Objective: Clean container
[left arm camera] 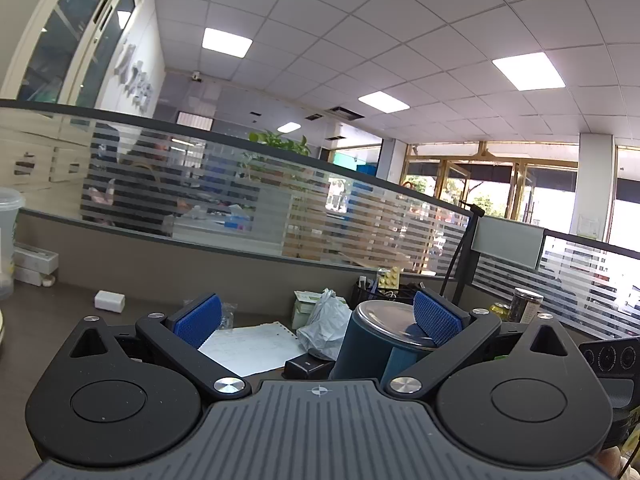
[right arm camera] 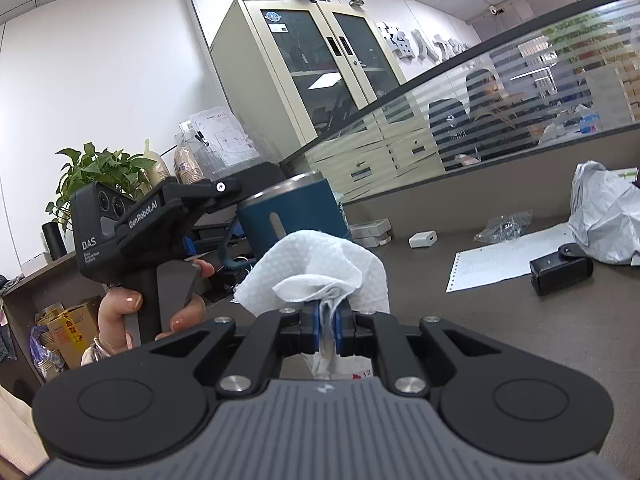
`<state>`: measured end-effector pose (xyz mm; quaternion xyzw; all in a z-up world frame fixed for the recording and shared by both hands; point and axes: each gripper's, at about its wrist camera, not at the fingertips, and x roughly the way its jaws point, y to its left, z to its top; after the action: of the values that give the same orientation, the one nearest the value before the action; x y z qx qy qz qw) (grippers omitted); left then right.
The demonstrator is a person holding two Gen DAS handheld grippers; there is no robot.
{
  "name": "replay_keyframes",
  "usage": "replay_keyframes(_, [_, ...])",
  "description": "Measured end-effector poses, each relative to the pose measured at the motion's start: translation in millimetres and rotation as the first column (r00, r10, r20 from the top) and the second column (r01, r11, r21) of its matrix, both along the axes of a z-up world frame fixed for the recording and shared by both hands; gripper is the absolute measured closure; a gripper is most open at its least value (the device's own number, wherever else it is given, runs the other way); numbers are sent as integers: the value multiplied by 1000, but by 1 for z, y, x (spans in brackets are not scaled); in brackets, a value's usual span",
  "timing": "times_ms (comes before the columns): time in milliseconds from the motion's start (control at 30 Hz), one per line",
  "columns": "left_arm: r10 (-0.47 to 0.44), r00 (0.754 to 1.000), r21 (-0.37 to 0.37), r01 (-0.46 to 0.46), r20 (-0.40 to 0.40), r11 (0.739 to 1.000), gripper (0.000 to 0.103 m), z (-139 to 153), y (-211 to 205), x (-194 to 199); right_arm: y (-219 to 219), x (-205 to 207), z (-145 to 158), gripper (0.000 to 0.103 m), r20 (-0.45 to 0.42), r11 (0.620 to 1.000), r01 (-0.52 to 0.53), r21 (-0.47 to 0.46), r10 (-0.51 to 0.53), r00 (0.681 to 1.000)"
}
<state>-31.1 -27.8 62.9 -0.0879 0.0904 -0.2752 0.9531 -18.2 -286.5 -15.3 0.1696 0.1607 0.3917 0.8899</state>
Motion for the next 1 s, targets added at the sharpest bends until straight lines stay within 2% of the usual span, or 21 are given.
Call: replay_keyframes(1000, [0,1000,-9,-1,-6,1000,0,-2,2,2,7,0,-38,91,-121,998,-12,-58,5,993])
